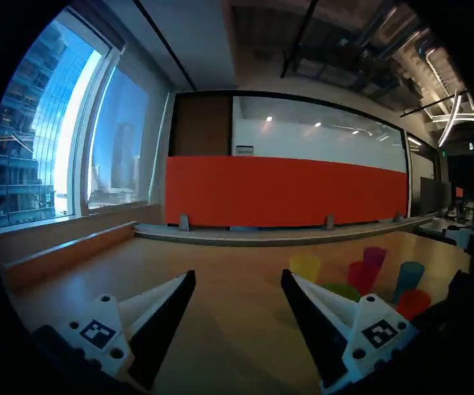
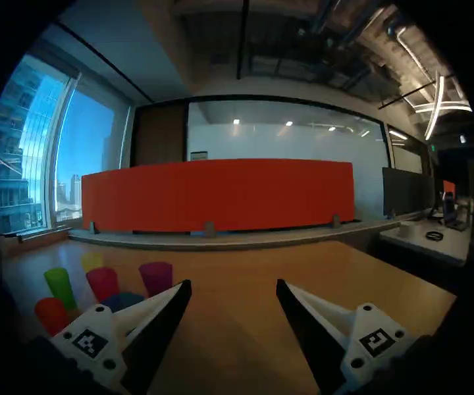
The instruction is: Pour water
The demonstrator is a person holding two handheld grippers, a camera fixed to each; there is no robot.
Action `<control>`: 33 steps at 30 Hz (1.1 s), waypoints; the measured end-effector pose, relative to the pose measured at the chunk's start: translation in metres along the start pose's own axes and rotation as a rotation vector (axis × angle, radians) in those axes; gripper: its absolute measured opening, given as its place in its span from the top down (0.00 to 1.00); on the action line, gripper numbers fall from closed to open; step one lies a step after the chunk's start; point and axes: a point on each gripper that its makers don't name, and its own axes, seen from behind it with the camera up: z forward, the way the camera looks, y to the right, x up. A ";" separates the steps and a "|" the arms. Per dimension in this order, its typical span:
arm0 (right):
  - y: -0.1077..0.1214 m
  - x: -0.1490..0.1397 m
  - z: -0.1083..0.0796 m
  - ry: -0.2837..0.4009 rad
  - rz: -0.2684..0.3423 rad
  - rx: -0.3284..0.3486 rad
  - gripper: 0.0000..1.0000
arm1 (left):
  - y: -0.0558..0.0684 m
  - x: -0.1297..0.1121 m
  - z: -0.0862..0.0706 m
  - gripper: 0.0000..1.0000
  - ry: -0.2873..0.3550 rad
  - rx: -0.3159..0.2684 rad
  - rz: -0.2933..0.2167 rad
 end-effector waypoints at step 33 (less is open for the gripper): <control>-0.028 0.158 0.009 -0.029 -0.052 0.108 0.00 | 0.019 0.170 0.031 0.03 -0.038 -0.146 -0.014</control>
